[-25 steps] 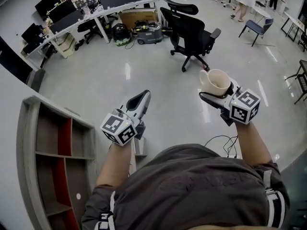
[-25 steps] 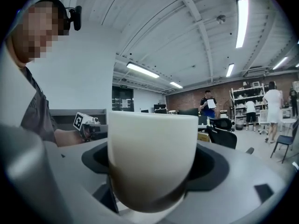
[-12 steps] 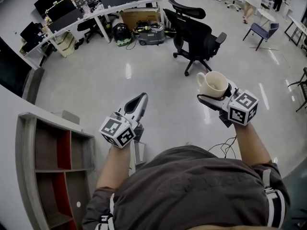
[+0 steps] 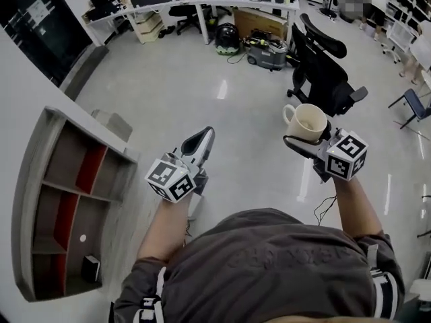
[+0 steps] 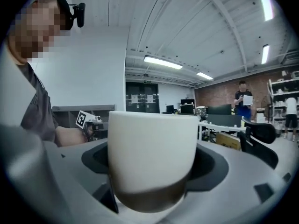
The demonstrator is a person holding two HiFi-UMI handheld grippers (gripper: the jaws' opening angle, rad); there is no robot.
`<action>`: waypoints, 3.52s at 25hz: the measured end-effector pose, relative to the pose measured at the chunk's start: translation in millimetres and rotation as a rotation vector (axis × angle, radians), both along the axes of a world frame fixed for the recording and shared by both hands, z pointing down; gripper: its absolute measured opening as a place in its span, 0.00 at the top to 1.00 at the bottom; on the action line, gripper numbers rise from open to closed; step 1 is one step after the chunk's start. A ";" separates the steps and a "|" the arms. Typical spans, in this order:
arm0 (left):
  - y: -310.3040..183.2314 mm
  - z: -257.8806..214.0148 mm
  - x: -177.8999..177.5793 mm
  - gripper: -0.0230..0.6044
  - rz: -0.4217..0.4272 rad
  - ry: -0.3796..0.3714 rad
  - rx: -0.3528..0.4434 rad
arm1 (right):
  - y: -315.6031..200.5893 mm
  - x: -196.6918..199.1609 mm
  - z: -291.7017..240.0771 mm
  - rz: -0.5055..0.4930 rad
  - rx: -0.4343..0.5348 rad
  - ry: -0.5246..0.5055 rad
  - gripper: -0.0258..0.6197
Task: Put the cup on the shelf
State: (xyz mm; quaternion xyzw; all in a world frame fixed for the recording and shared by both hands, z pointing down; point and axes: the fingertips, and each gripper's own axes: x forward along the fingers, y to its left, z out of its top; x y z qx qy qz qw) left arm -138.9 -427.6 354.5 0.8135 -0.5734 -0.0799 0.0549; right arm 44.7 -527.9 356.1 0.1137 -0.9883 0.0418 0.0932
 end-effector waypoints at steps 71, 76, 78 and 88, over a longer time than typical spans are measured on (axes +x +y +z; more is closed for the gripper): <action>751.7 37.4 -319.5 0.96 -1.206 0.038 -0.001 | 750.8 -668.1 99.3 -1.121 0.220 0.186 0.15; 694.7 25.3 -328.4 0.96 -1.065 0.019 0.020 | 705.0 -625.0 70.4 -1.104 0.186 0.133 0.17; 664.5 22.7 -331.5 0.96 -0.999 0.008 0.021 | 675.7 -608.2 60.3 -1.082 0.169 0.112 0.21; 471.4 -0.7 -290.1 0.96 -0.603 -0.023 0.028 | 442.7 -479.7 5.8 -0.705 0.037 -0.016 0.51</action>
